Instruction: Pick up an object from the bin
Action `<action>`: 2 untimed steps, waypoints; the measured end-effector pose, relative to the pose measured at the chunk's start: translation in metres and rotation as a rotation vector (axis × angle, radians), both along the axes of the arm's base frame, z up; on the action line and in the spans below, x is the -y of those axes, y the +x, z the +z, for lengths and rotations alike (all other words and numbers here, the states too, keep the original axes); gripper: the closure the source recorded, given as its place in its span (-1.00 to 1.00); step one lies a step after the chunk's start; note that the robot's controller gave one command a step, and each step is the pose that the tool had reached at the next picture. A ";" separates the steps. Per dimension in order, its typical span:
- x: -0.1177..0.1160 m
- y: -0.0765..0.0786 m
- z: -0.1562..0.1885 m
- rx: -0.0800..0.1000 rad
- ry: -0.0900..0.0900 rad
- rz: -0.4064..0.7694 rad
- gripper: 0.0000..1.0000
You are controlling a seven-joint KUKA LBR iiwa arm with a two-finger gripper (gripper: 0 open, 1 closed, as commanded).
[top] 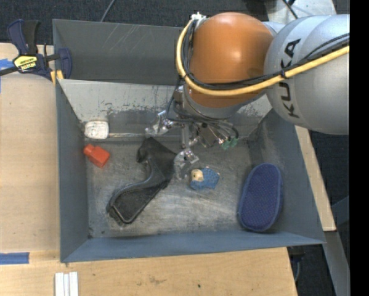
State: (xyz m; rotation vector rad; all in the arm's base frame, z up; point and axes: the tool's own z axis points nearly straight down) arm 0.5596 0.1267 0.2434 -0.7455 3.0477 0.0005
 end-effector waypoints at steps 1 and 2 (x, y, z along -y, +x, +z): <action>0.034 0.039 -0.119 -0.006 -0.002 0.050 -1.00; 0.038 0.060 -0.164 0.000 -0.001 0.198 -1.00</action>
Offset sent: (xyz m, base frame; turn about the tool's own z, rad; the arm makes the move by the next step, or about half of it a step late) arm 0.0386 -0.0323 -0.1149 -0.0534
